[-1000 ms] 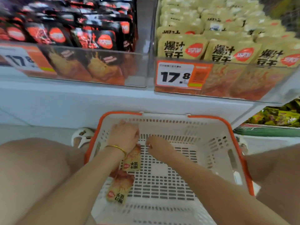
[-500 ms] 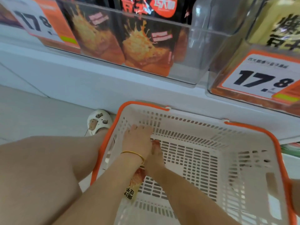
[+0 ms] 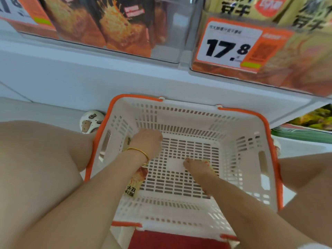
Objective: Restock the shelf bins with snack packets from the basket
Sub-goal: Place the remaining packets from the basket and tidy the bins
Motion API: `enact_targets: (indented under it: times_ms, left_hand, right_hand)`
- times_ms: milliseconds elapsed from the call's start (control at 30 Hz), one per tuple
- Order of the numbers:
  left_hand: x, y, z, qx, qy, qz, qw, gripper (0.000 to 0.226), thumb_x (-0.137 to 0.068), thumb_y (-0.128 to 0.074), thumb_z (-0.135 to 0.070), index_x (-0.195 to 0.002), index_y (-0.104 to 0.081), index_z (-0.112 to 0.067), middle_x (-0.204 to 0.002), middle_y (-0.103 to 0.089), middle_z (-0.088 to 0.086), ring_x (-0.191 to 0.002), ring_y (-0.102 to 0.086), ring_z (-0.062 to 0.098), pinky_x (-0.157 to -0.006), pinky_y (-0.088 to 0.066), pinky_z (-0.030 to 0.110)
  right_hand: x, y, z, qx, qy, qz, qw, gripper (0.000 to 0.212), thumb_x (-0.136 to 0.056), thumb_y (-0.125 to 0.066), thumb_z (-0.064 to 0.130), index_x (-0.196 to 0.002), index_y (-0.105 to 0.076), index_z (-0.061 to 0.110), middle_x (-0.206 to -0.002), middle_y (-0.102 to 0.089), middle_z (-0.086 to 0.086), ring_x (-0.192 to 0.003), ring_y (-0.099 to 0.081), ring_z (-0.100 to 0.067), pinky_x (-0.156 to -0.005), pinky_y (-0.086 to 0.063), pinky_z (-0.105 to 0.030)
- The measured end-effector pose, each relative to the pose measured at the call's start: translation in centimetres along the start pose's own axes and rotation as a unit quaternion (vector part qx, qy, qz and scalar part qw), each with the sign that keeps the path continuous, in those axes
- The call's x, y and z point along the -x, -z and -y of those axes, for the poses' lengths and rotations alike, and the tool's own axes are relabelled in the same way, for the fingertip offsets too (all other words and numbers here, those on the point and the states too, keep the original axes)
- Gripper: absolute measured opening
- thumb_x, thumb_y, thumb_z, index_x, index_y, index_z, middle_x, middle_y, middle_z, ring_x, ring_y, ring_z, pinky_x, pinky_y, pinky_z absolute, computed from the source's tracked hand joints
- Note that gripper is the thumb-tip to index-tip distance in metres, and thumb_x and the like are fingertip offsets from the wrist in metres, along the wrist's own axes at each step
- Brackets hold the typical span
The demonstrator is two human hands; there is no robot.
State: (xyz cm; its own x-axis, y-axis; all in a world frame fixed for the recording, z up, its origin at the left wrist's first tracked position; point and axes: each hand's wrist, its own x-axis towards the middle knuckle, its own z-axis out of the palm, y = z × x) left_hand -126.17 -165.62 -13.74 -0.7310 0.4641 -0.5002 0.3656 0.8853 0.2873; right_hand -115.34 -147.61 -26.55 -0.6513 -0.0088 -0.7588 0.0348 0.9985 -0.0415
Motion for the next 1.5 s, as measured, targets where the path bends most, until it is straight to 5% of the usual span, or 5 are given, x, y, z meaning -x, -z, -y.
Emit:
enact_targets:
  times_ms: [233, 433, 1000, 1367, 1500]
  left_hand:
    - [-0.3, -1.2, -1.4, -0.021, -0.049, 0.026, 0.998, 0.030, -0.096, -0.045, -0.021, -0.124, -0.054, -0.021, -0.126, -0.056, 0.002, -0.123, -0.043, 0.025, -0.100, -0.041, 0.039]
    - [-0.6, -1.7, -2.6, -0.020, -0.075, 0.051, 0.996, 0.029, -0.097, -0.044, -0.020, -0.125, -0.053, -0.020, -0.127, -0.054, 0.003, -0.123, -0.039, 0.024, -0.102, -0.039, 0.039]
    - [-1.0, -2.0, -4.0, -0.014, -0.074, 0.075, 0.994, 0.034, -0.096, -0.048, -0.022, -0.130, -0.049, -0.017, -0.133, -0.051, 0.006, -0.123, -0.044, 0.024, -0.102, -0.040, 0.037]
    - [3.0, 11.5, -13.3, 0.128, -0.161, 0.024, 0.978, 0.009, -0.094, -0.054, -0.015, -0.097, -0.053, -0.007, -0.096, -0.063, 0.008, -0.083, -0.069, 0.020, -0.072, -0.058, 0.040]
    - [7.3, 17.9, -19.4, 0.043, -0.280, -0.138, 0.949, 0.007, -0.093, -0.056, -0.018, -0.094, -0.052, -0.012, -0.098, -0.057, 0.007, -0.087, -0.058, 0.022, -0.071, -0.050, 0.031]
  right_hand:
    - [1.1, -3.1, -1.7, -0.130, -0.197, 0.021, 0.971, 0.104, -0.085, -0.069, 0.020, -0.150, 0.012, 0.031, -0.157, 0.017, -0.012, -0.140, -0.009, -0.049, -0.104, -0.032, -0.063]
    - [1.5, -6.0, -1.1, -0.086, -0.221, -0.002, 0.972, 0.071, -0.084, -0.061, 0.026, -0.142, -0.020, 0.016, -0.138, -0.040, -0.014, -0.126, -0.038, -0.034, -0.097, -0.041, -0.052]
    - [2.8, -1.8, -1.9, -0.326, -0.081, 0.043, 0.941, 0.033, -0.087, -0.062, 0.023, -0.118, -0.059, 0.011, -0.114, -0.064, -0.006, -0.109, -0.060, -0.024, -0.090, -0.049, -0.031]
    - [18.8, 16.6, -5.8, -0.489, 0.004, -0.280, 0.826, 0.028, -0.085, -0.066, 0.010, -0.108, -0.051, 0.008, -0.101, -0.061, -0.008, -0.098, -0.060, -0.026, -0.086, -0.053, -0.031]
    - [25.2, 19.2, -7.1, -0.558, 0.079, -0.459, 0.687, 0.031, -0.087, -0.061, 0.000, -0.115, -0.053, 0.008, -0.105, -0.066, -0.004, -0.098, -0.063, -0.014, -0.081, -0.054, -0.029]
